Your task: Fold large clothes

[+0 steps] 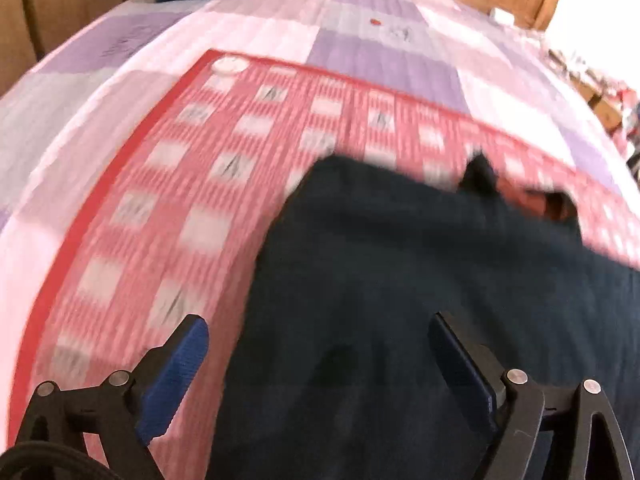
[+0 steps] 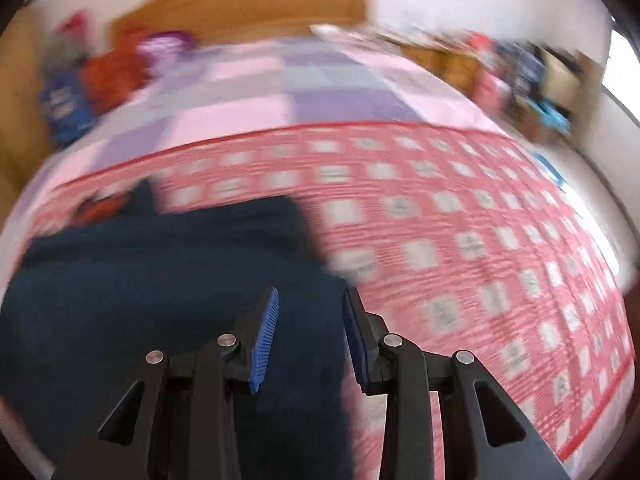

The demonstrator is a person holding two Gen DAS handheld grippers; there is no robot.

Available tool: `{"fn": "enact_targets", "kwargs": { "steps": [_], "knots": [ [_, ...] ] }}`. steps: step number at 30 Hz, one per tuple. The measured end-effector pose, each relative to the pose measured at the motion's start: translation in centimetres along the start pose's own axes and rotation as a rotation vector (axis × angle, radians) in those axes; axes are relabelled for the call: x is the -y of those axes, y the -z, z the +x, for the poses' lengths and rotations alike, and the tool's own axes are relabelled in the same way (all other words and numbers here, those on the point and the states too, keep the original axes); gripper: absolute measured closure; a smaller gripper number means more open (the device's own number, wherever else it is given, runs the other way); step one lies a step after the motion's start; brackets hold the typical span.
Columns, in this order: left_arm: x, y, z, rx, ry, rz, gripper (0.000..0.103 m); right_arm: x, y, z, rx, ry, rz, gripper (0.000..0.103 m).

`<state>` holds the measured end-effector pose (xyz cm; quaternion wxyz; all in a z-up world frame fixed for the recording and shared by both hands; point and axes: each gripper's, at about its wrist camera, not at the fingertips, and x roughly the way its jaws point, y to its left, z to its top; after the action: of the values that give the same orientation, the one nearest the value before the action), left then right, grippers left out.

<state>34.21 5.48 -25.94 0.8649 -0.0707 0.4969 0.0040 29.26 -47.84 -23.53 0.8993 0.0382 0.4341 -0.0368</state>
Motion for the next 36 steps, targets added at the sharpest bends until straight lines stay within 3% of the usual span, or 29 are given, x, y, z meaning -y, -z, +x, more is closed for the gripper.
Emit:
{"fn": "enact_targets", "kwargs": {
  "steps": [2,4,6,8,11,13,15,18,20,21,23,26,29,36],
  "knots": [
    [0.4,3.6,-0.5,-0.063,-0.024,0.041,0.010,-4.0,3.0,-2.1,0.010,-0.074,-0.134,0.065],
    [1.1,7.5,0.2,-0.147,-0.103,0.141,0.010,-6.1,6.0,-3.0,-0.040,-0.126,-0.212,0.065],
    [0.2,10.0,0.9,-0.206,-0.198,0.196,0.010,-6.5,9.2,-2.2,-0.134,-0.051,-0.280,0.065],
    [-3.4,11.5,0.3,-0.247,-0.194,0.073,0.007,-2.8,10.9,-2.4,-0.155,-0.012,-0.186,0.065],
    [-6.2,11.5,-2.3,-0.221,-0.197,-0.078,0.010,2.9,11.8,-4.6,-0.223,0.195,-0.035,0.065],
    [-5.8,11.8,-5.2,-0.199,-0.157,-0.068,0.010,4.2,12.5,-8.0,-0.226,0.243,-0.005,0.065],
    [-3.6,12.0,-9.1,-0.170,-0.154,0.016,0.010,3.2,12.9,-12.4,-0.213,0.211,0.013,0.063],
    [0.4,12.6,-16.2,-0.130,-0.160,0.140,0.010,-1.6,13.3,-19.5,-0.199,0.116,0.053,0.062],
    [2.2,12.7,-20.8,-0.112,-0.137,0.187,0.009,-5.0,13.2,-24.0,-0.183,0.070,0.060,0.055],
    [3.0,13.0,-23.1,-0.105,-0.117,0.199,0.009,-7.0,13.2,-26.5,-0.171,0.062,0.065,0.045],
    [4.4,13.6,-27.8,-0.100,-0.070,0.193,0.008,-10.9,13.0,-30.2,-0.159,0.055,0.075,0.033],
    [5.7,14.4,-32.1,-0.094,-0.003,0.198,0.001,-16.0,13.0,-34.3,-0.212,0.011,0.099,0.031],
    [7.2,15.0,-33.8,-0.125,0.007,0.232,0.000,-19.5,13.0,-37.4,-0.231,0.023,0.091,0.031],
    [10.2,16.2,-37.9,-0.077,0.004,0.314,0.000,-24.5,13.6,-40.9,-0.272,-0.010,0.064,0.031]
  ]
}}
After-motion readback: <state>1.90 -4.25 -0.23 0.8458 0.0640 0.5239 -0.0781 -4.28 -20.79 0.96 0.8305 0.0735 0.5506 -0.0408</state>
